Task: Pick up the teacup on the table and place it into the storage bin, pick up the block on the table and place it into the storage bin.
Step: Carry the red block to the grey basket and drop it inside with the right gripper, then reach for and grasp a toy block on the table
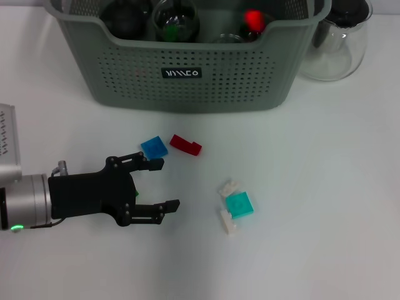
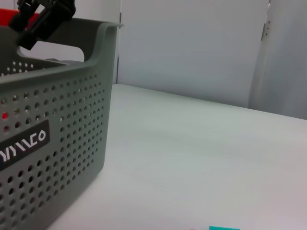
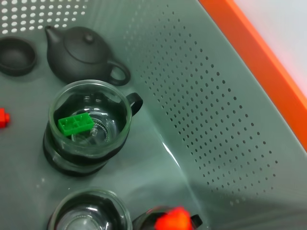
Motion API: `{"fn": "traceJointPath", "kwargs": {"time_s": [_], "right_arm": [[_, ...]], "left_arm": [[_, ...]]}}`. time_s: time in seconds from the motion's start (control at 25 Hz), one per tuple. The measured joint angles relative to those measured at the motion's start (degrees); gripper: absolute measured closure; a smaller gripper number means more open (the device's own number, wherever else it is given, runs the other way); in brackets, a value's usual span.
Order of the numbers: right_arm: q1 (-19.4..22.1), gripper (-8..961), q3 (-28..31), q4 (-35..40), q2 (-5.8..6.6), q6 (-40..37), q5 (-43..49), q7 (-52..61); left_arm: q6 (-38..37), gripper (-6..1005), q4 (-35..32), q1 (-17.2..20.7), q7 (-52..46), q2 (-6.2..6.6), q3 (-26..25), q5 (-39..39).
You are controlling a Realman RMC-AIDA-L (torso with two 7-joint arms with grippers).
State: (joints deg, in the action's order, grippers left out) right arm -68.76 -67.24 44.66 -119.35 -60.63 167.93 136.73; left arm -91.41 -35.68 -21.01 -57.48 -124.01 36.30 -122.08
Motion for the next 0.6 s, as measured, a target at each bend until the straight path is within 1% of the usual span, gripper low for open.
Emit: {"fn": "traceJointPath", "kwargs": {"time_s": [0.04, 0.2, 0.36, 0.4, 0.48, 0.6], "right_arm": [[0.0, 606, 0.0, 0.2, -0.02, 0.0, 0.0, 0.0], [0.7, 437, 0.2, 3.7, -0.31, -0.9, -0.1, 0.1], [4.1, 287, 0.7, 15.7, -0.54, -6.6, -5.3, -0.2], [5.1, 254, 0.8, 19.6, -0.4, -8.6, -7.9, -0.4], [7.4, 188, 1.2, 27.0, 0.26, -12.8, -13.9, -0.7], [11.0, 188, 2.9, 35.9, 1.67, -20.6, -24.7, -1.7]], "left_arm": [[0.0, 140, 0.0, 0.0, 0.0, 0.0, 0.0, 0.0], [0.0, 140, 0.0, 0.0, 0.0, 0.0, 0.0, 0.0], [-0.2, 140, 0.0, 0.2, 0.0, 0.0, 0.0, 0.0], [-0.2, 140, 0.0, 0.1, 0.0, -0.01, 0.0, 0.0], [-0.3, 140, 0.0, 0.2, 0.0, -0.01, 0.0, 0.0], [-0.3, 140, 0.1, 0.1, 0.0, -0.01, 0.0, 0.0]]}}
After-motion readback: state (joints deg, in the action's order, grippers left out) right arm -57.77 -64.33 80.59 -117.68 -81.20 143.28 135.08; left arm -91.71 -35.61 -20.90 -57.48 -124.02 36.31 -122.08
